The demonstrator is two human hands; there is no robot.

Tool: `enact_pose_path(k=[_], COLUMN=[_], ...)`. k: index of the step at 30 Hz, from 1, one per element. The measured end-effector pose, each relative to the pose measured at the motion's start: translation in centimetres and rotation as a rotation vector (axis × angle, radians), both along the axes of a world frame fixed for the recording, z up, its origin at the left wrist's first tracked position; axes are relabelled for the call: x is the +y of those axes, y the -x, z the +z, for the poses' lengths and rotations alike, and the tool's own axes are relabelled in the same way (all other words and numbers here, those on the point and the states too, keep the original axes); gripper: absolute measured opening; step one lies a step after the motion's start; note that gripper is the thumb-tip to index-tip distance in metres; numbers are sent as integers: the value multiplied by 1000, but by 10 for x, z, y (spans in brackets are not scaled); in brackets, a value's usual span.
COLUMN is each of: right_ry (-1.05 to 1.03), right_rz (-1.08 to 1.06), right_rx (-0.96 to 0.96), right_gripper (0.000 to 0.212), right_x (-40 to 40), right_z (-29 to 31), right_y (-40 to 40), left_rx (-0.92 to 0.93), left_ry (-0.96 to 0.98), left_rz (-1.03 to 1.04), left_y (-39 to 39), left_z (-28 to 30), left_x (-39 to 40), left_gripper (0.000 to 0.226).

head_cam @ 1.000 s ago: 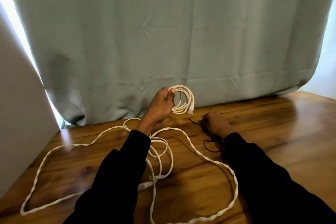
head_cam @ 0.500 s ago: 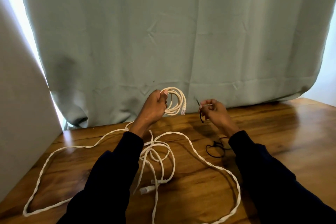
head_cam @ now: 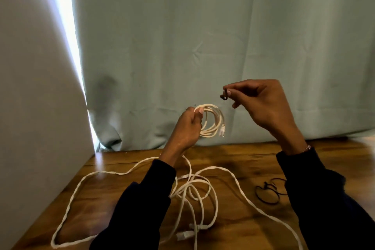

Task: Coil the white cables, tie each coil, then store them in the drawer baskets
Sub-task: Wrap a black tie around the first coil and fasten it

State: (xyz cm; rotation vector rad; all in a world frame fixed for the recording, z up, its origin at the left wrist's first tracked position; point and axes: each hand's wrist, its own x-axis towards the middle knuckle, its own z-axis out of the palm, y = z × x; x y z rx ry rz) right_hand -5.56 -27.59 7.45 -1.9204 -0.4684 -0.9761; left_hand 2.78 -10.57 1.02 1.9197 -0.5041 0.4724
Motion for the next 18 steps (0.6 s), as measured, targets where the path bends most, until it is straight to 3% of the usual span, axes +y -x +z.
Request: enact_pose_path(k=[4,12,18], right_ry=[322,449,476], right_rz=[-277,-280,-261], right_rx=[-214,-260,-142], right_gripper=[13,24,22], right_x=[5,15,19], right_z=[1,2,3], right_y=[5,19,23], left_rx=[-8,-14,-14], left_ry=[42,71,87], left_rz=[6,-19,-35], left_y=[0,0,2], left_z=[6,8,11], left_x=[6,10,12], left_gripper=[34,30,26])
